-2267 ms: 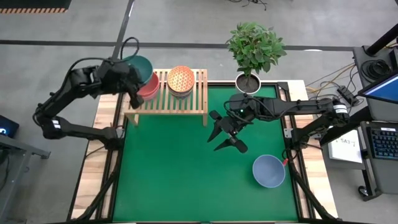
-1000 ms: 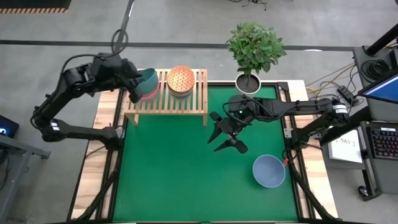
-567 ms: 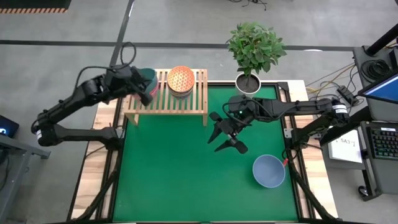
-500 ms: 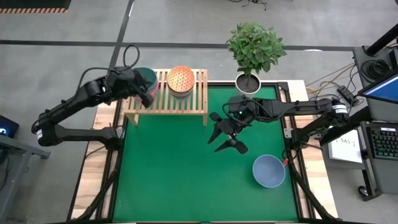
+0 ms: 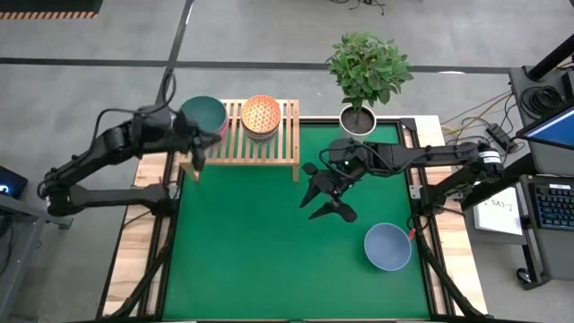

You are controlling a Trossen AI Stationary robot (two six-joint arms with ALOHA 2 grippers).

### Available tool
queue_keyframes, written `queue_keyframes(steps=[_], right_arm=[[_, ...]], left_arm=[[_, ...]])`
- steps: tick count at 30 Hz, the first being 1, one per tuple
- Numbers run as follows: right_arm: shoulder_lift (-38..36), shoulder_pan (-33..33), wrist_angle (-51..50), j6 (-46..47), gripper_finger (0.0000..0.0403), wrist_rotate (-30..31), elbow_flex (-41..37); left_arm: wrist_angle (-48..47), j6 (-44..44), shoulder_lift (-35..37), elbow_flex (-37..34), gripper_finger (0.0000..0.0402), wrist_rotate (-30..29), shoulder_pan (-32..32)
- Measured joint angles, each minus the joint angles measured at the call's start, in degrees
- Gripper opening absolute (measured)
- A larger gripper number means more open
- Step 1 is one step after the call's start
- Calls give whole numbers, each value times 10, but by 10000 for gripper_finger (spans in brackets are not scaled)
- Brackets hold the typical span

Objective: Place and stack bowls onto a shelf
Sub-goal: Stack the blue bowl on top of the green bowl on the shelf

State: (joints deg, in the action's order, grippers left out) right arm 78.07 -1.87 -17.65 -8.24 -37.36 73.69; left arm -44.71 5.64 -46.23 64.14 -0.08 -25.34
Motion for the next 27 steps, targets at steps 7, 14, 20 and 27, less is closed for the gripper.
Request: queue_keyframes(steps=[7,14,20,27], right_arm=[[1,45,-13,118,180,153,-6],[1,81,-92,348,180,232,0],[5,108,-261,587,180,241,0],[39,185,-386,764,180,275,1]], left_arm=[[155,56,84,-127,0,16,164],[361,49,108,-257,0,-34,333],[481,33,88,-323,0,-97,431],[557,-1,60,-341,0,-99,483]])
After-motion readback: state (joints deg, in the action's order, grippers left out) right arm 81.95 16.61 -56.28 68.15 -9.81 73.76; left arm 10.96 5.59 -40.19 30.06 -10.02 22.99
